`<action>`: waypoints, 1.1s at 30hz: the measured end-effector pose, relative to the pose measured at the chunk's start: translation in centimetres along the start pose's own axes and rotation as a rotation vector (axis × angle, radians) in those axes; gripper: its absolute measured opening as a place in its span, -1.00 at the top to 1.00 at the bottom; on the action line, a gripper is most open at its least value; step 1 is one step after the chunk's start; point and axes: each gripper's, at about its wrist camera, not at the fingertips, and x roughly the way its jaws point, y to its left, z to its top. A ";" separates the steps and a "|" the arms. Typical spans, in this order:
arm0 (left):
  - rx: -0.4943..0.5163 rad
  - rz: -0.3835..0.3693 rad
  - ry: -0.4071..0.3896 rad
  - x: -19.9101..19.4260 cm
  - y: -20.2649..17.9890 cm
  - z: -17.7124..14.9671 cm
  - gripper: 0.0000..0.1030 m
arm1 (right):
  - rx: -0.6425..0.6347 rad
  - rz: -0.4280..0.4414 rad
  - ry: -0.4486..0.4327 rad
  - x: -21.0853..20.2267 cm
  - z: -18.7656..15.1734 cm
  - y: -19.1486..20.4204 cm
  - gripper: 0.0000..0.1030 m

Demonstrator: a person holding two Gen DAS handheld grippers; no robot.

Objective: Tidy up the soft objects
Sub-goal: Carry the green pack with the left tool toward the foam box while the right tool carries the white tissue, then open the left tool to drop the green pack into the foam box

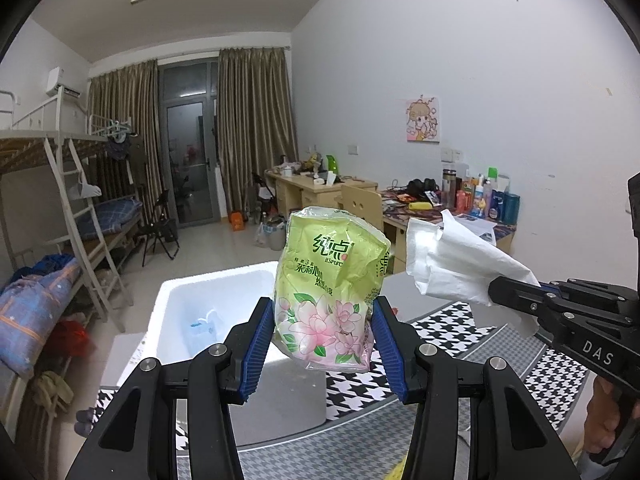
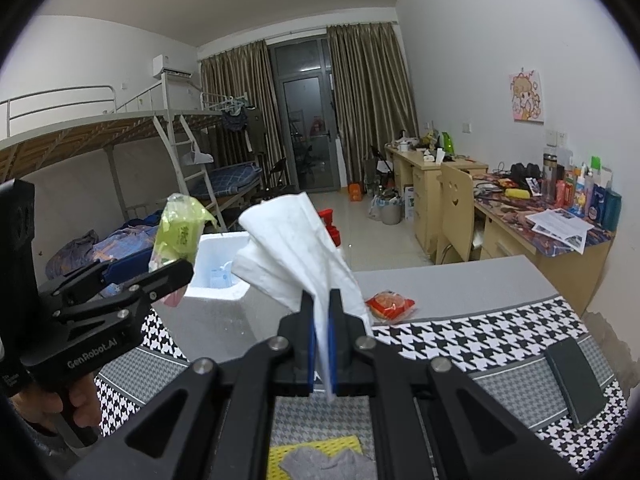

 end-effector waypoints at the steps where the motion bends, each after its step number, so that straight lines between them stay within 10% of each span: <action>1: 0.003 0.004 0.001 0.1 0.0 0.1 0.00 | -0.002 0.007 0.002 0.1 0.1 0.1 0.86; 33: -0.083 0.169 -0.015 1.7 4.8 1.8 0.00 | -0.028 0.082 0.046 4.1 3.6 4.1 0.86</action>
